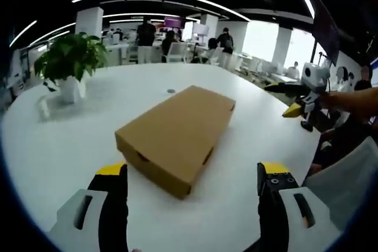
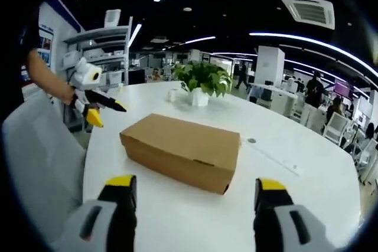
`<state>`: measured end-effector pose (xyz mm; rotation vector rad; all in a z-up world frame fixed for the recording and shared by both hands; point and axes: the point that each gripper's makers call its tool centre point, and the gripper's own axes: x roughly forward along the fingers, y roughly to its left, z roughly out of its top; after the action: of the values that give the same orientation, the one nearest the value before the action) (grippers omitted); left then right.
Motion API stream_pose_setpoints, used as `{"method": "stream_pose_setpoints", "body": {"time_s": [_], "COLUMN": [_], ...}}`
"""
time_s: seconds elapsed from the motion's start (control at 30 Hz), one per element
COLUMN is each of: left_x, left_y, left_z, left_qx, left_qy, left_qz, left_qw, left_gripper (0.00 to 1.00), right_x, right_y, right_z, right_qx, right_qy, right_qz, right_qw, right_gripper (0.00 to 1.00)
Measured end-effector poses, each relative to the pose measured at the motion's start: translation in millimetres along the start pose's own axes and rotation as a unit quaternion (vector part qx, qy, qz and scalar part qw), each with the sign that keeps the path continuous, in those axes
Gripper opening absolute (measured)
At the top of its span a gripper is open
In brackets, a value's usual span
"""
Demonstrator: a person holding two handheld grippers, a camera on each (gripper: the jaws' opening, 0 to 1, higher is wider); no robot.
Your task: Operate the shoe box by opening the lid, removing the specified soft item, and placing it in the target area until the item is outside and the box remains undamaged.
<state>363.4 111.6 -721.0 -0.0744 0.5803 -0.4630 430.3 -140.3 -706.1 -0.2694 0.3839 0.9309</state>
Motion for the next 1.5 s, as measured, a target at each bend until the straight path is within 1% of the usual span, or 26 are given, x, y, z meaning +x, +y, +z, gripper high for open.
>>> {"method": "stream_pose_setpoints", "body": {"time_s": [0.07,0.13,0.17,0.23,0.37,0.53,0.6,0.7,0.8,0.83,0.87,0.9,0.97,1.0,1.07,1.17,1.37,1.5], "left_x": [0,2,3,4,9,16,18,20,25,26,27,27,28,27,27,28,33,38], "left_y": [3.0,5.9,8.0,8.0,4.7,7.1,7.9,6.9,6.6,7.2,8.4,13.4,16.4,17.5,17.2,16.5,15.1,13.6], "left_z": [0.6,-0.7,-2.3,-3.5,-4.2,-11.6,-13.5,-13.6,-16.7,-16.4,-16.1,-15.3,-13.3,-11.0,-11.4,-14.1,-19.6,-23.8], "left_qx": [-0.015,-0.014,-0.006,-0.005,-0.008,-0.011,-0.006,-0.009,-0.006,-0.005,-0.005,-0.012,-0.027,-0.033,-0.04,-0.034,-0.04,-0.047], "left_qy": [-0.004,-0.003,0.001,0.005,0.011,0.019,0.023,0.02,0.027,0.025,0.023,0.02,0.012,0.004,0.002,0.006,0.004,0.005], "left_qz": [0.013,0.025,0.034,0.038,0.039,0.057,0.063,0.068,0.074,0.077,0.079,0.089,0.095,0.099,0.099,0.101,0.105,0.108], "left_qw": [0.9998,0.9996,0.9994,0.9993,0.9992,0.9981,0.9977,0.9974,0.9969,0.9967,0.9966,0.9957,0.995,0.9945,0.9943,0.9943,0.9936,0.993], "left_gripper": [0.93,0.92,0.92,0.91,0.89,0.86,0.85,0.84,0.84,0.83,0.83,0.83,0.82,0.82,0.82,0.82,0.81,0.81], "right_x": [3,7,8,14,22,32,35,40,46,47,50,52,57,59,61,65,71,77], "right_y": [-3,-7,-8,-13,-15,-17,-18,-19,-20,-20,-19,-19,-21,-23,-23,-26,-32,-36], "right_z": [-0.7,-0.6,-0.5,-0.9,-1.2,-1.8,-3.1,-3.4,-4.4,-4.5,-5.3,-5.8,-9.2,-10.3,-9.9,-9.1,-13.9,-14.2], "right_qx": [0.001,0.003,0.002,-0.001,-0.004,-0.008,-0.013,-0.016,-0.012,-0.011,-0.001,0.002,0.001,0.001,0.001,0.004,-0.008,-0.012], "right_qy": [0.001,0.001,0.001,0.0,0.005,0.011,0.013,0.015,0.016,0.015,0.015,0.016,0.022,0.025,0.025,0.022,0.035,0.037], "right_qz": [0.001,0.001,0.002,0.004,0.01,0.014,0.012,0.013,0.015,0.015,0.015,0.016,0.016,0.016,0.015,0.015,0.023,0.028], "right_qw": [1.0,1.0,1.0,1.0,0.9999,0.9998,0.9997,0.9997,0.9997,0.9997,0.9998,0.9997,0.9996,0.9996,0.9996,0.9996,0.9991,0.9988], "right_gripper": [0.81,0.8,0.79,0.77,0.75,0.74,0.73,0.72,0.71,0.7,0.7,0.69,0.68,0.68,0.68,0.67,0.67,0.66]}}
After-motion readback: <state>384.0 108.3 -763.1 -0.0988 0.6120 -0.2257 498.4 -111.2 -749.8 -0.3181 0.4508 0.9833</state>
